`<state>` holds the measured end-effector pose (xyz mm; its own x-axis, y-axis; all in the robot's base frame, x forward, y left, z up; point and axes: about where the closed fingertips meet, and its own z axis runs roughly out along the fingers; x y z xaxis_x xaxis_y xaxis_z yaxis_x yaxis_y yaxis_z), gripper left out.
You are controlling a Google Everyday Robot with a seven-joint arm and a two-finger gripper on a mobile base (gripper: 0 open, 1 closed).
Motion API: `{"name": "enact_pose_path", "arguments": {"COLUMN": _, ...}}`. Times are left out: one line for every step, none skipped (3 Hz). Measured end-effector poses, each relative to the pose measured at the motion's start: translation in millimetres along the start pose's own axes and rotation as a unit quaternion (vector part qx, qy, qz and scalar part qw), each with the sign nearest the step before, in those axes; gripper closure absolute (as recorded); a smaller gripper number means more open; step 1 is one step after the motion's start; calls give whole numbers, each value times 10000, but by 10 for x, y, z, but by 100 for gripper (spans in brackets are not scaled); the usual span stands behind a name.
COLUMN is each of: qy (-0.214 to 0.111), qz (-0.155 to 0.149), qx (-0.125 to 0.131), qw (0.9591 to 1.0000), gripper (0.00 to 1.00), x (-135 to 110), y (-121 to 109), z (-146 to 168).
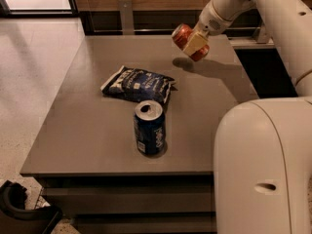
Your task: Knock coke can over
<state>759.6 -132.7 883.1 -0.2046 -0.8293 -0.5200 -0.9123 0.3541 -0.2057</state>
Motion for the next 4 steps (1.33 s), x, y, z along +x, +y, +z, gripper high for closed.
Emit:
{"name": "enact_pose_path", "arguments": {"qy": 699, "qz": -74, "qx": 133, "qw": 9974, "gripper": 100, "x": 99, "y": -24, "z": 94}}
{"name": "enact_pose_path", "arguments": {"qy": 1144, "qz": -146, "qx": 143, "qw": 9932, "gripper": 100, "x": 165, "y": -10, "z": 206}}
{"name": "enact_pose_path", "arguments": {"qy": 1384, "qz": -197, "qx": -39, "qw": 9902, "gripper": 100, "x": 238, "y": 55, "z": 426}}
{"name": "enact_pose_path", "arguments": {"qy": 1373, "qz": -239, "qx": -236, "qw": 9900, "gripper": 97, "x": 243, "y": 110, "z": 546}}
